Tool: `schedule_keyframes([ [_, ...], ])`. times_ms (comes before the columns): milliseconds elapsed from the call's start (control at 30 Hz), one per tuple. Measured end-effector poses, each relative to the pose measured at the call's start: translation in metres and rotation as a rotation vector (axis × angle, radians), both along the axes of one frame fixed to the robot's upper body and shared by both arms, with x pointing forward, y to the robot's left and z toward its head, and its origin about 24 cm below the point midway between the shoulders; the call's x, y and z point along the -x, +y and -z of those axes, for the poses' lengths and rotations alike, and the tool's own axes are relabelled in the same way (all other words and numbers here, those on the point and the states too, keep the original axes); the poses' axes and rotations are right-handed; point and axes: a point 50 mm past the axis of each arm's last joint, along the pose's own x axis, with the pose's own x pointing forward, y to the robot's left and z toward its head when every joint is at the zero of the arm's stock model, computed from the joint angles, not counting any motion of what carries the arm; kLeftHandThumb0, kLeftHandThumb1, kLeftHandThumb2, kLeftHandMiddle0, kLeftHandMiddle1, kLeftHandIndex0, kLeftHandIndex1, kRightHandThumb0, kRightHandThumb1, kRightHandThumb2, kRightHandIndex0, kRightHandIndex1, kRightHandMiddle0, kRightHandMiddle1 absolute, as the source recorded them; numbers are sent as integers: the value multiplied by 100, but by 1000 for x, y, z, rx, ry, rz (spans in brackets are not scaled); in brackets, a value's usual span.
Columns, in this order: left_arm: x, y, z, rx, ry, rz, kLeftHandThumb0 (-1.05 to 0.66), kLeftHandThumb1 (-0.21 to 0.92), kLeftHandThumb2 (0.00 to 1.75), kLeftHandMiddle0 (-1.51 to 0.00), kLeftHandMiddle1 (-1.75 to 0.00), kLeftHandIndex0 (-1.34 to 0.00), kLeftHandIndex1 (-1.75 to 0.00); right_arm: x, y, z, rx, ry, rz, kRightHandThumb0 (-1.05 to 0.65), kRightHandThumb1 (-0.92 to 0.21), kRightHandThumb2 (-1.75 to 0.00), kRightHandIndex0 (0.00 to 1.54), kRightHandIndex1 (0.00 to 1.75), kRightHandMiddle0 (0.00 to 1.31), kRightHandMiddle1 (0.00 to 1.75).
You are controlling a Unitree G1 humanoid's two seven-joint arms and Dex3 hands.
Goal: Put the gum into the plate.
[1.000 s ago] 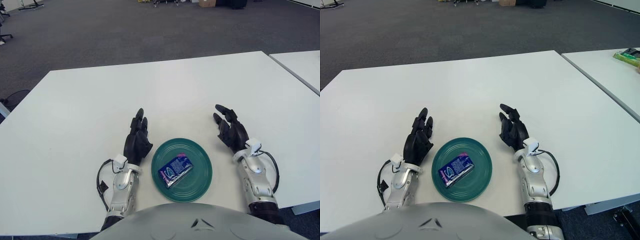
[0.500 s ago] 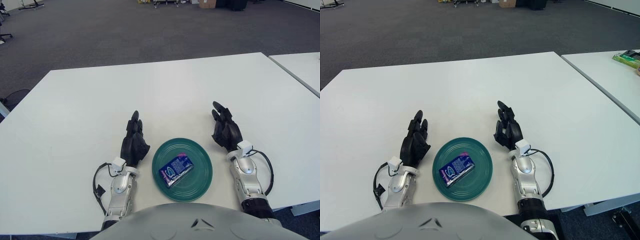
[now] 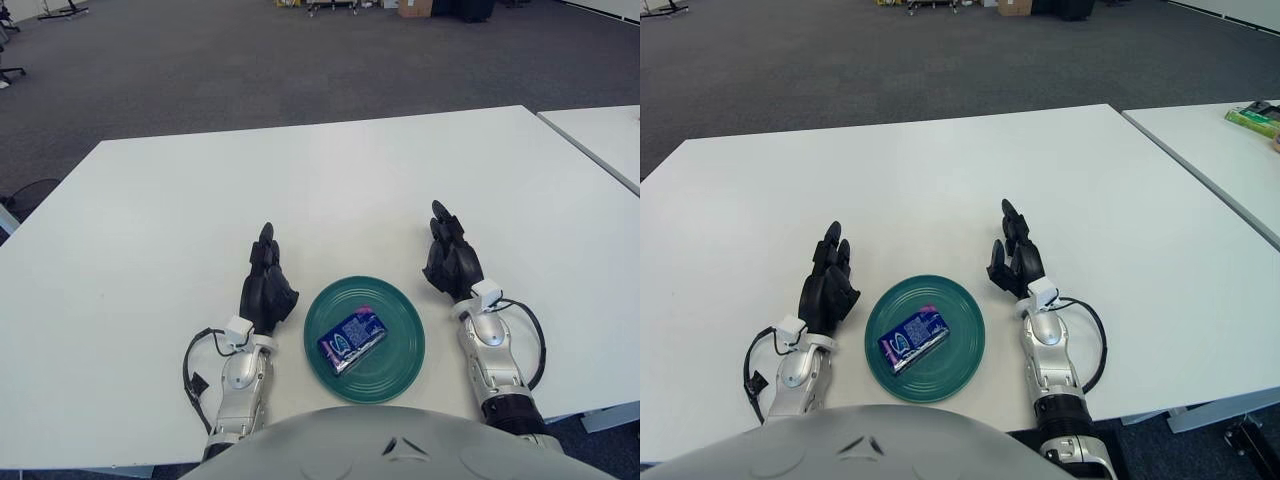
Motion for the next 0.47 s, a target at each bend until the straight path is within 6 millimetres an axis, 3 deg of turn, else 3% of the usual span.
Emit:
schedule_keyframes([
  [467,0,0,0,-2,-3,1,-103,92,107,0,0,0,-9,0,2,1,-31,11,7,-80,-92,-99,0,0,0,0],
])
